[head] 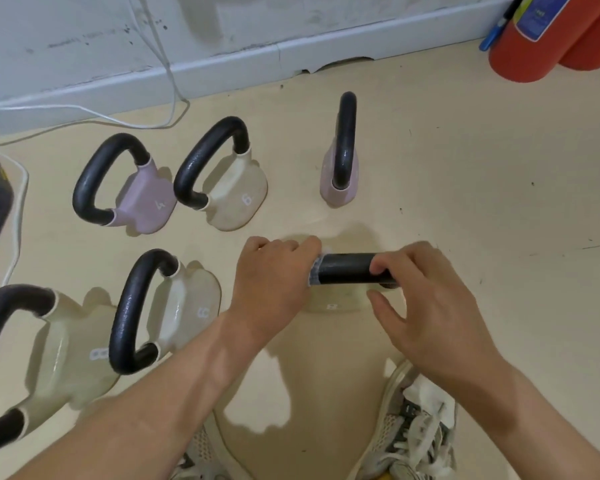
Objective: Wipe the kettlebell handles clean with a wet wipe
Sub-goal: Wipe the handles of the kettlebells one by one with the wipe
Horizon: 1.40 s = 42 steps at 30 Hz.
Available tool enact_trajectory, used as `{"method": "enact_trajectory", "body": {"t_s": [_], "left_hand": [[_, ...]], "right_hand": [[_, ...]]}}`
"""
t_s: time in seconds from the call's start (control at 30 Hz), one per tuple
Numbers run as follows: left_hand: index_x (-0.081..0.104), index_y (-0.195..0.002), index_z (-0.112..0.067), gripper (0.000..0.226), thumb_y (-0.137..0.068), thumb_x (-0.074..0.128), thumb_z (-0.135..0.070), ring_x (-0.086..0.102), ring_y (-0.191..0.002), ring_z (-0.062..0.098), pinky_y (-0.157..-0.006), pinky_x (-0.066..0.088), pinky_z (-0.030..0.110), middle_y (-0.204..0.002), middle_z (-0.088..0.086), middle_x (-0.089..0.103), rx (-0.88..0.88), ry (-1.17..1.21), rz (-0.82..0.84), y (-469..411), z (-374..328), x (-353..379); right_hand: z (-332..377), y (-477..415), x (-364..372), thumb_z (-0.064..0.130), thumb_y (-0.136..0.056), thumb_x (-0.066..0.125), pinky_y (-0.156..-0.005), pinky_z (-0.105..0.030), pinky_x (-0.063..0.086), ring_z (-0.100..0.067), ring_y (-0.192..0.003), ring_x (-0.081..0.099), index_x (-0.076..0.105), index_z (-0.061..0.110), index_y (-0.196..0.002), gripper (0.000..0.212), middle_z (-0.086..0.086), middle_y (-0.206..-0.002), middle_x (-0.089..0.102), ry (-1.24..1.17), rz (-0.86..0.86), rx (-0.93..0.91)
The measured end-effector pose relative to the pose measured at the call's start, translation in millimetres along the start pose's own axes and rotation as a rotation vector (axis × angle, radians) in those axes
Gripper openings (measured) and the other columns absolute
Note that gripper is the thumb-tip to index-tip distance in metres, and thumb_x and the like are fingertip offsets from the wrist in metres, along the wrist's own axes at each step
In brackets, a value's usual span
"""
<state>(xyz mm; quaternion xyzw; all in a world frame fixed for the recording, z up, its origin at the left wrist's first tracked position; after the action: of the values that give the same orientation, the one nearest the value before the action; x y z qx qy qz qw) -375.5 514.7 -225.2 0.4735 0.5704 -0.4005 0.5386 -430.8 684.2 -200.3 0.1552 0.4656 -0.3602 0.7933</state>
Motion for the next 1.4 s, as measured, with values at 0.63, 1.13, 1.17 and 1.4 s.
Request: {"method": "enact_trajectory", "body": {"t_s": [0.63,1.13,1.17,1.4], "left_hand": [[0.044,-0.100,-0.021,0.024,-0.082,0.060,-0.025,0.041,-0.071,0.018,-0.084,0.033,0.042,-0.075,-0.006,0.043,0.085,0.014,0.079,-10,-44,-6],[0.056,-0.074,-0.016,0.008,-0.068,0.054,-0.011,0.048,-0.078,0.016,-0.065,0.040,0.032,-0.073,-0.007,0.052,-0.244,0.663,-0.050,26,42,35],[0.061,-0.080,-0.016,0.013,-0.072,0.060,-0.006,0.047,-0.080,0.014,-0.065,0.039,0.029,-0.081,-0.006,0.053,-0.306,0.739,-0.061,27,43,38],[0.039,-0.059,-0.028,0.036,-0.069,0.060,0.000,0.045,-0.063,0.006,-0.056,0.037,0.027,-0.066,-0.013,0.044,-0.438,0.743,-0.146,28,34,41]], "right_hand": [[20,-47,-34,0.011,-0.078,0.062,-0.085,-0.045,0.049,-0.028,-0.098,0.058,0.049,0.008,-0.110,0.035,-0.007,-0.108,0.054,0.064,0.849,0.063],[88,-83,72,0.023,-0.085,0.055,-0.072,-0.033,0.034,-0.021,-0.071,0.049,0.048,0.021,-0.082,0.008,0.004,-0.068,0.043,0.508,0.631,0.038],[91,-82,72,0.021,-0.087,0.053,-0.077,-0.034,0.033,-0.020,-0.072,0.047,0.048,0.021,-0.082,0.008,0.004,-0.069,0.042,0.539,0.602,-0.004],[88,-85,71,0.017,-0.088,0.050,-0.069,-0.029,0.030,-0.020,-0.069,0.044,0.037,0.021,-0.063,0.028,0.006,-0.065,0.037,0.492,0.623,-0.260]]}}
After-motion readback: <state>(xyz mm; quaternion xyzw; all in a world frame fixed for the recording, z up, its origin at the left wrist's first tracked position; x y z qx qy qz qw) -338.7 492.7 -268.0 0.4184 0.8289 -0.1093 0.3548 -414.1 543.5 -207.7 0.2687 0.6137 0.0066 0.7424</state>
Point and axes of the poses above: each hand's wrist, its own y-axis away from the middle knuckle, its own x-axis out of the palm, z = x × y, the point moved 4 cm from there along -y, towards the middle knuckle
